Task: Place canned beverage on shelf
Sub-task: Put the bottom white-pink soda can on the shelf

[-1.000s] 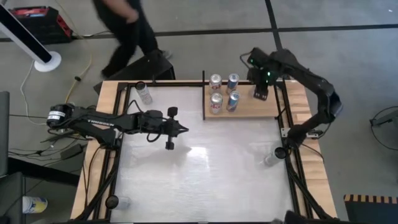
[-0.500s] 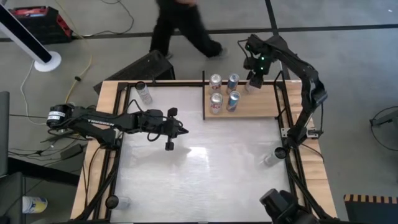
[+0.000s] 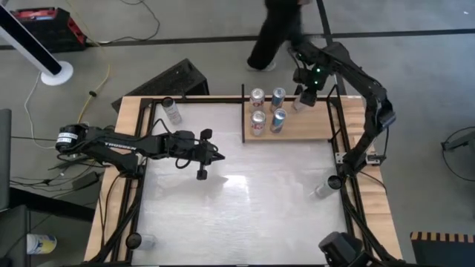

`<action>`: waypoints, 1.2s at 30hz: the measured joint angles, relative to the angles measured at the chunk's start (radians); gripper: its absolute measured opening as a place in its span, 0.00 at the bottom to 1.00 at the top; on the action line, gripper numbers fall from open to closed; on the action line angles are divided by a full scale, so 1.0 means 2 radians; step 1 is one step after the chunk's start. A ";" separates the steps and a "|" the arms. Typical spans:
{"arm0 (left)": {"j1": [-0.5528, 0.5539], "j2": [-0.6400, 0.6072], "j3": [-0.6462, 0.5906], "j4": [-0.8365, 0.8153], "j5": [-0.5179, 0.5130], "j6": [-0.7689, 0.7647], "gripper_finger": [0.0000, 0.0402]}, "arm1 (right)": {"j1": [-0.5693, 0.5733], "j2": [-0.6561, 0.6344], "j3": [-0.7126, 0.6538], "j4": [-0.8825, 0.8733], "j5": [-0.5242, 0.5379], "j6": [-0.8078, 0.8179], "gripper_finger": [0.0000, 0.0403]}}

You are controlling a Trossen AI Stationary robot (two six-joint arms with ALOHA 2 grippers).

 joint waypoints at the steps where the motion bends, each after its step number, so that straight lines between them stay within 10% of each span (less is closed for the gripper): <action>1: 0.000 0.000 0.000 0.000 0.000 -0.004 0.00 | 0.000 0.001 0.000 -0.001 -0.004 0.001 0.72; 36: 0.000 0.000 0.000 0.000 0.009 -0.015 0.00 | -0.002 0.020 0.001 0.000 -0.002 0.024 0.80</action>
